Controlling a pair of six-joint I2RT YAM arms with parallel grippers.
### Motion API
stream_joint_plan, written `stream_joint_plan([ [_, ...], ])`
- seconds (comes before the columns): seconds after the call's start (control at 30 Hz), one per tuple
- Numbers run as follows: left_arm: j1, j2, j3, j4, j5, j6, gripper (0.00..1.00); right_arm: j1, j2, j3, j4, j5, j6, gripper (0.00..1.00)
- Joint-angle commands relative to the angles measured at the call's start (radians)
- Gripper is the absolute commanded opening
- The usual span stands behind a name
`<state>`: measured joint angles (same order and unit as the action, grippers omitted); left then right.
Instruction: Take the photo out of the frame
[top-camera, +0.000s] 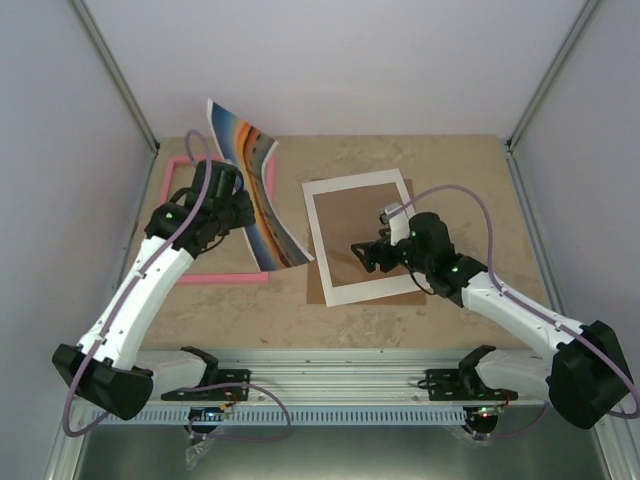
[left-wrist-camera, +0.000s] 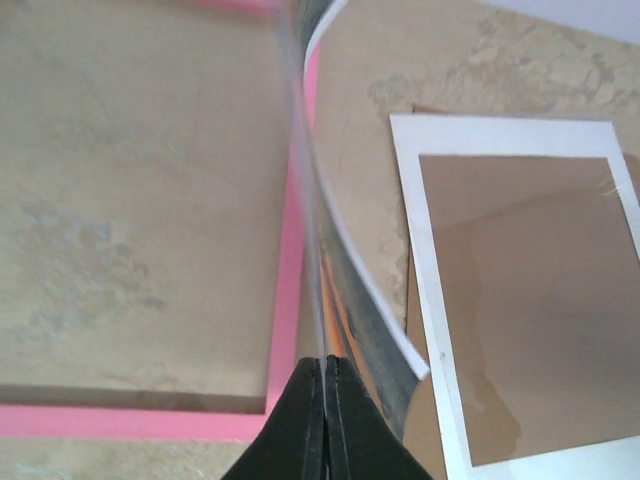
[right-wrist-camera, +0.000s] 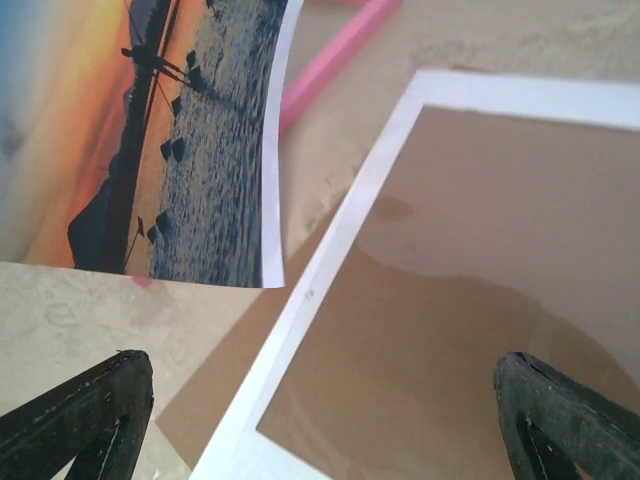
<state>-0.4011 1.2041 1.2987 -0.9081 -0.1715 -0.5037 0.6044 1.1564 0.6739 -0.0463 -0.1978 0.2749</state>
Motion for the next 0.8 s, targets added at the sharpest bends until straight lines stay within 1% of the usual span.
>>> stream_joint_plan([
  [0.0,0.002,-0.023,0.095,-0.039,-0.075,0.153,0.00,0.005,0.006,0.076,-0.022,0.010,-0.052,0.94],
  [0.17,0.002,-0.029,0.189,-0.034,-0.066,0.301,0.00,0.005,-0.003,0.160,-0.055,0.033,-0.086,0.94],
  [0.23,0.001,-0.034,0.208,-0.023,-0.024,0.385,0.00,0.005,0.000,0.205,-0.076,0.036,-0.120,0.98],
  [0.33,-0.005,-0.030,0.238,-0.023,0.068,0.471,0.00,0.005,-0.003,0.268,-0.107,0.032,-0.167,0.98],
  [0.4,-0.028,-0.022,0.250,-0.032,0.095,0.500,0.00,0.004,-0.018,0.288,-0.116,0.048,-0.187,0.98],
  [0.53,-0.093,-0.012,0.257,-0.071,0.111,0.625,0.00,0.003,-0.062,0.293,-0.113,0.033,-0.284,0.98],
  [0.6,-0.108,-0.011,0.260,-0.080,0.115,0.657,0.00,0.003,-0.065,0.315,-0.139,0.031,-0.334,0.98],
  [0.77,-0.143,0.011,0.312,-0.130,0.196,0.737,0.00,0.003,-0.079,0.357,-0.209,0.047,-0.409,0.95],
])
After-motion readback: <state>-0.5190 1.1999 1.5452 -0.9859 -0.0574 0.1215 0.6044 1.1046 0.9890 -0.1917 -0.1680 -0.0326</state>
